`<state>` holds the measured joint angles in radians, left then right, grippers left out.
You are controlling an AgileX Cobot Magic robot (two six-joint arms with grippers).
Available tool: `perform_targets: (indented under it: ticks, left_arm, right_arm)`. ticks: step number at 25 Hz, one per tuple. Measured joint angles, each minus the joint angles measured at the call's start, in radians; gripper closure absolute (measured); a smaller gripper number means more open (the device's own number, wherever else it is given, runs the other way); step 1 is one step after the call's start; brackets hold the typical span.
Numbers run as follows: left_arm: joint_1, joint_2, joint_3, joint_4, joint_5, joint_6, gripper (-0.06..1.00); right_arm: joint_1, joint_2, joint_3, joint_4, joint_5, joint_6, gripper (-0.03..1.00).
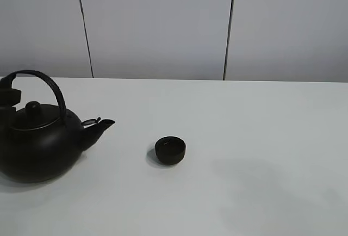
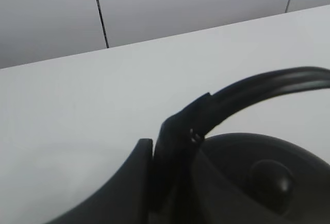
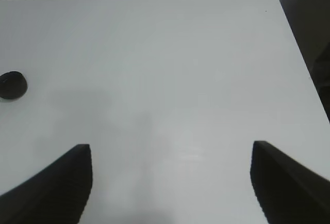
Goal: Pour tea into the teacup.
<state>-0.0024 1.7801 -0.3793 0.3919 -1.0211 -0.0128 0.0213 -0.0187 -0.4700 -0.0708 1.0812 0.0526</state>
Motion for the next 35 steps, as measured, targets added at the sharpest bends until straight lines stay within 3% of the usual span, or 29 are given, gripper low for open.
perform_targets:
  ticks: [10,15,20,32,35]
  left_arm:
    - [0.000,0.021,-0.002,0.050,-0.026,0.013,0.83]
    - [0.000,0.019,0.004,0.045,-0.083,-0.020,0.72]
    - [0.000,0.016,0.032,0.041,-0.115,-0.027,0.69]
    - [0.001,0.009,0.141,-0.019,-0.131,-0.025,0.69]
    - [0.001,0.009,0.165,-0.064,-0.131,-0.023,0.69]
  right_arm:
    - [0.000,0.000,0.000,0.000,0.000,0.000,0.39]
    - [0.000,0.000,0.000,0.000,0.000,0.000,0.39]
    - [0.000,0.000,0.000,0.000,0.000,0.000,0.39]
    - [0.000,0.000,0.000,0.000,0.000,0.000,0.39]
    - [0.000,0.000,0.000,0.000,0.000,0.000,0.39]
